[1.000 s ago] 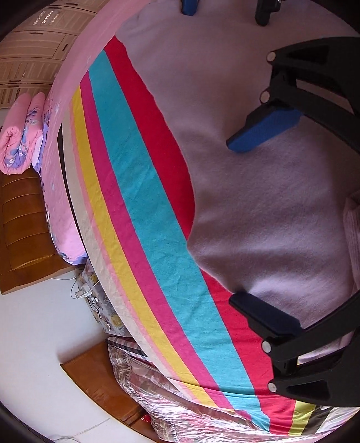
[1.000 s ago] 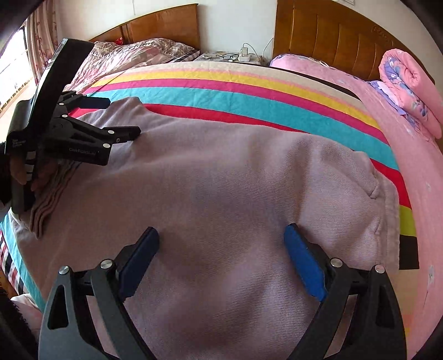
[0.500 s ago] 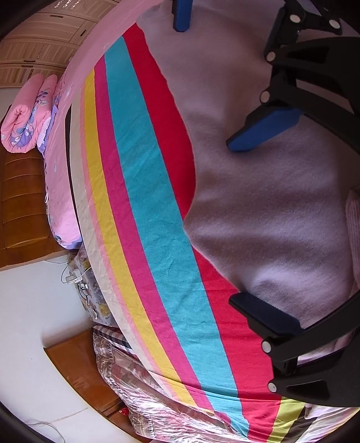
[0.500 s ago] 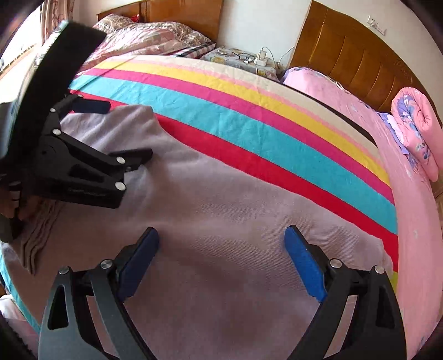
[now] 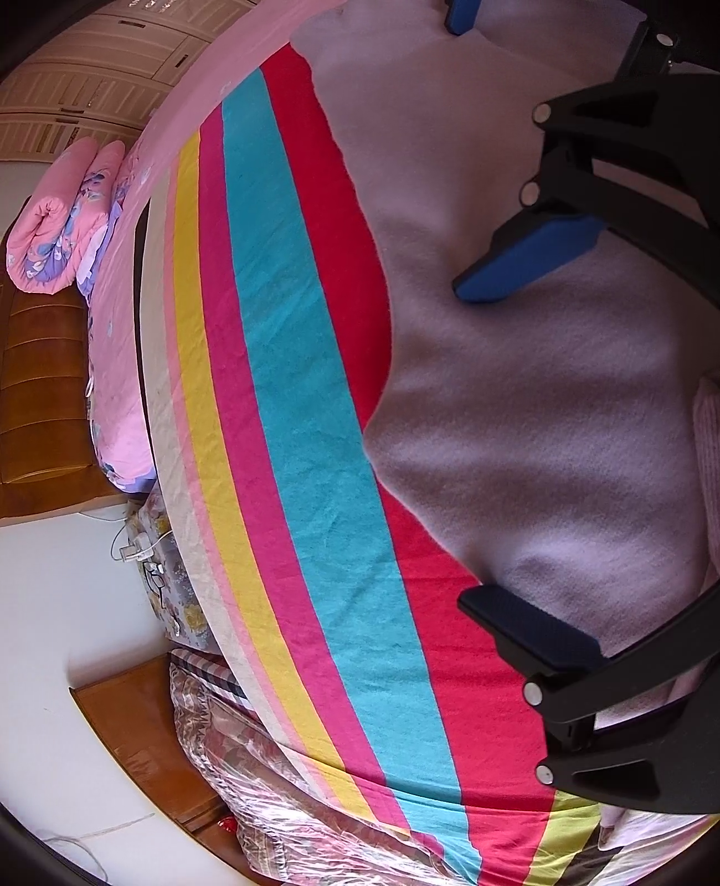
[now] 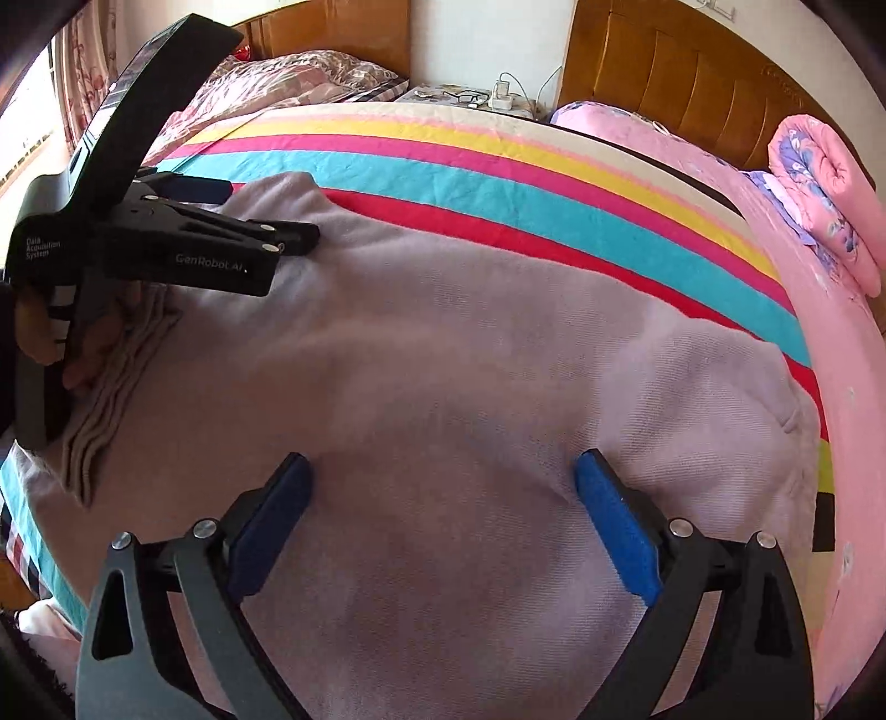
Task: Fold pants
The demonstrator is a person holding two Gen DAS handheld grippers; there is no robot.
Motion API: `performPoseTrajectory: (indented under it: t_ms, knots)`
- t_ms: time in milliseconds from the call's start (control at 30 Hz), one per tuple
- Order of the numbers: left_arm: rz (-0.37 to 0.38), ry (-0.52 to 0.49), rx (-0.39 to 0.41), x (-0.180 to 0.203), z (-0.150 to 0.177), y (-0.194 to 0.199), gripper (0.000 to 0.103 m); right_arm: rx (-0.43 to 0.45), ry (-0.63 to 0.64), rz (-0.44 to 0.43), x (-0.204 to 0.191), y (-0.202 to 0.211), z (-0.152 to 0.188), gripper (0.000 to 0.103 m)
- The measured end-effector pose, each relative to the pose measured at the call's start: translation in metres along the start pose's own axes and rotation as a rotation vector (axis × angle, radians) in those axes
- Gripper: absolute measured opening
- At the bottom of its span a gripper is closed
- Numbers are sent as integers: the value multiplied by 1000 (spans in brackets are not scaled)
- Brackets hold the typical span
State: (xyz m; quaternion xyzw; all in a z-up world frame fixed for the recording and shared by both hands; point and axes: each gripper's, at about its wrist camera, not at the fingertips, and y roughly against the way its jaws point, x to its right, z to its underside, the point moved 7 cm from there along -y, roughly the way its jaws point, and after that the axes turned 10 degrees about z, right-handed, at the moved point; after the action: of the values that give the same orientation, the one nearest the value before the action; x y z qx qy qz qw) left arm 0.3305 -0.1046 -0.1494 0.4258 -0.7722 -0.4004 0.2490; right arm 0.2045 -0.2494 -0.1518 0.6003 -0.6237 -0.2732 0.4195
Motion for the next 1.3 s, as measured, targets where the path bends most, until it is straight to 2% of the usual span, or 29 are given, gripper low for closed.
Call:
performPoseTrajectory:
  t_ms: [100, 167, 233, 267, 333, 433, 500, 567, 633, 667, 700, 733, 800, 867, 967, 1100, 1167, 1300]
  knots:
    - [-5, 1, 1, -2, 0, 0, 102, -1, -14, 40, 1, 15, 6, 93]
    - [-3, 4, 0, -3, 0, 0, 102, 7, -35, -9, -4, 26, 18, 93]
    - [-1, 6, -1, -4, 0, 0, 102, -28, -8, -4, -11, 22, 37, 93]
    - [0, 7, -1, -4, 0, 0, 102, 11, -23, -14, -10, 25, 42, 94]
    - [2, 9, -1, -4, 1, 0, 102, 20, -49, -39, -7, 29, 49, 94]
    - [7, 17, -1, -5, 1, 0, 102, 43, -65, 14, -3, 43, 51, 94]
    - [18, 19, -2, -5, 0, 3, 102, 64, -88, -9, -6, 53, 57, 94]
    - [5, 38, 56, -11, -4, 30, 96, 96, -98, -15, -8, 67, 66, 94]
    - [75, 74, 202, -12, -8, 84, 98, 141, -110, -28, -8, 82, 75, 94]
    - [98, 65, 266, -11, -6, 111, 101, 149, -121, -42, -8, 88, 80, 94]
    - [87, 31, 304, -10, -1, 133, 102, 148, -130, -54, -8, 92, 85, 94]
    - [55, -15, 309, -9, 9, 148, 102, 146, -136, -60, -9, 95, 88, 94]
    - [-28, -77, 300, -11, 36, 164, 102, 150, -131, -77, -17, 99, 92, 94]
    - [-76, -78, 253, -15, 69, 164, 102, 167, -126, -95, -28, 102, 89, 94]
    - [-81, -41, 173, -23, 115, 152, 102, 176, -113, -146, -49, 100, 79, 94]
    - [-87, -13, 68, -33, 150, 121, 102, 151, -21, -132, -79, 85, 72, 94]
    - [-63, 10, 90, -36, 153, 122, 102, 114, 33, -89, -85, 72, 79, 95]
    - [0, 41, 102, -43, 156, 116, 102, 148, 56, -113, -84, 73, 88, 95]
